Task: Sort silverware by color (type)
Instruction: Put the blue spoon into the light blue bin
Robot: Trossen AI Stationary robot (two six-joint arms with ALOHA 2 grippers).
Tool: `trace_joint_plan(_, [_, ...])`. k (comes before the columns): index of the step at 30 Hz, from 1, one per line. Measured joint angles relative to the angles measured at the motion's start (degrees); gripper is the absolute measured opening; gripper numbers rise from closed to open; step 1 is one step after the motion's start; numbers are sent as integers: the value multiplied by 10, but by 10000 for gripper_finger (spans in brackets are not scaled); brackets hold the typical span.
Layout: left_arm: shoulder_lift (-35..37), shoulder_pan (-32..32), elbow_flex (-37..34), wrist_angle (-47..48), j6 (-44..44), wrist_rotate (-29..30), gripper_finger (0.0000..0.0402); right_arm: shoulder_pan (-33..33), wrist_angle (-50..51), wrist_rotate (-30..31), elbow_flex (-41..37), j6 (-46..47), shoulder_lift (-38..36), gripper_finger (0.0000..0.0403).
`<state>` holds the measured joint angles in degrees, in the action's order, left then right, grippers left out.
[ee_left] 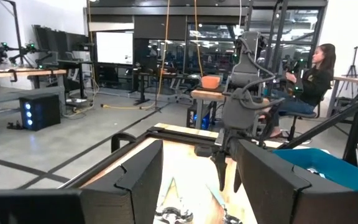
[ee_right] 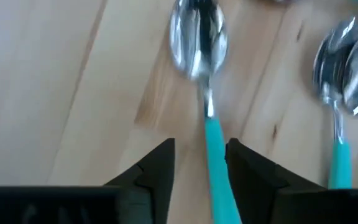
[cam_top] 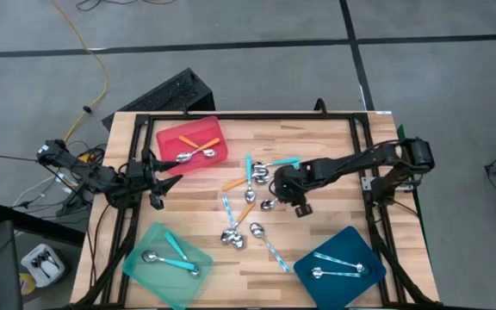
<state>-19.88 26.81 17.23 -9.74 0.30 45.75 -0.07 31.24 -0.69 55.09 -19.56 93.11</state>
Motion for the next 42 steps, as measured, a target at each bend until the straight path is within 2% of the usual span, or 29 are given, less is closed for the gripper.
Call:
trace_joint_plan(4, [0, 0, 0, 0, 0, -1, 190, -2, 43, 23, -1, 0, 7, 200])
trace_joint_plan(9, [0, 0, 0, 0, 0, -1, 190, -16, 67, 30, -2, -2, 8, 207])
trace_joint_plan(15, [0, 0, 0, 0, 0, -1, 190, -39, 88, 36, -3, -20, 10, 199])
trace_joint_plan(24, [0, 0, 0, 1, 5, 0, 190, -43, 47, 36, -65, -19, 7, 198])
trace_joint_plan(34, [0, 0, 0, 0, 6, 1, 190, -43, 38, 34, -69, -4, 8, 195])
trace_joint_plan(42, [0, 0, 0, 0, 7, 1, 190, -42, 43, 35, -69, 36, 8, 158])
